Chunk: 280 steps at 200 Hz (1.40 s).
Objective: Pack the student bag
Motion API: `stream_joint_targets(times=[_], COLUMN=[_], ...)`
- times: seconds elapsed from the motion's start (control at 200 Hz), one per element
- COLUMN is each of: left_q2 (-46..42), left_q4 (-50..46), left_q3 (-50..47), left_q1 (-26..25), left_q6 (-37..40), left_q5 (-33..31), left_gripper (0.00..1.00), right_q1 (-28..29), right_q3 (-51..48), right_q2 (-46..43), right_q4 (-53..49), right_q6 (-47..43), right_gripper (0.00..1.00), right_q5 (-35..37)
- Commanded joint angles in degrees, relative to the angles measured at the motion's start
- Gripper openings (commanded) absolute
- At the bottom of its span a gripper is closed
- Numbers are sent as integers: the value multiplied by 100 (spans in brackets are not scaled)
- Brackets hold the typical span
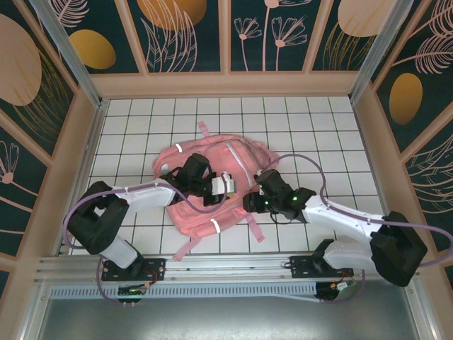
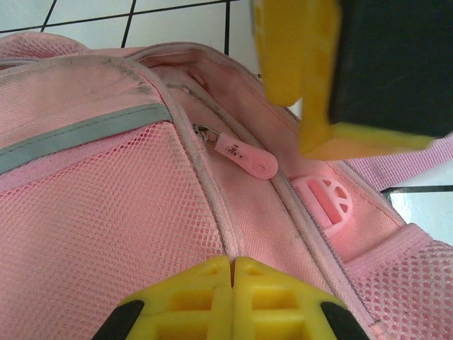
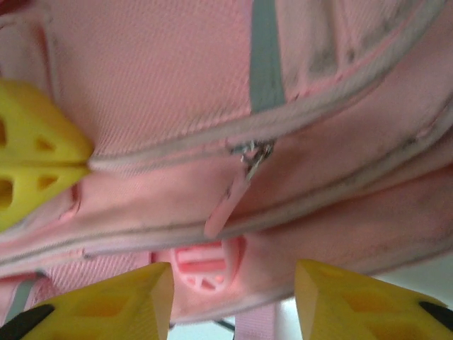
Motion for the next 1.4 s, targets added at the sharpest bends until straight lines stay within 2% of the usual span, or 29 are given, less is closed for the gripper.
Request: stream_joint_targets(times=[0.0,0.08,0.2,0.39,0.485,0.561,0.636,0.866,0.996,1.051,1.086,1.116,1.181,1.291,1.396], left_q2=[-94,-74,-100,-152,-168,-244,-320,-271,-120,45,128,152,86,-274,-863], left_q4=[99,86,78,74,-36,-55,-77,-60,573,308,4,-196,-388,-485,-566], left_q3=[-80,-80,-107,-143,-134,-109,-84,130,309,711,985,1162,1202,1051,490], left_q1=[17,17,22,125,253,422,620,1500,1921,2027,2062,2062,2063,2057,1946], left_q6=[-2,7,15,-54,-23,-43,-89,-252,-1300,-1894,-2168,-2426,-3382,-4978,-6347], left_q5=[431,435,332,26,-258,-218,-319,-836,-1669,-1855,-1761,-1656,-1469,-621,-304], left_gripper=[0,0,0,0,0,0,0,0,0,7,13,23,39,42,45], right_q1=[-139,-236,-367,-372,-372,-389,-465,-447,-40,83,139,155,139,152,175], right_q3=[431,589,690,616,646,619,546,470,550,582,611,619,688,964,1068], right_q2=[482,881,1296,1083,821,634,529,414,481,559,616,681,849,1205,1397], right_q4=[345,458,399,99,-219,-478,-673,-514,-62,249,451,612,913,1090,1296], right_q6=[-443,-502,-498,-703,-893,-1112,-1279,-1272,-1361,-1231,-1112,-1030,-931,-854,-709], right_gripper=[43,38,24,2,0,0,0,0,0,0,0,0,0,0,0], right_q5=[213,151,162,458,907,1285,1381,255,-651,-876,-861,-860,-800,-822,-902])
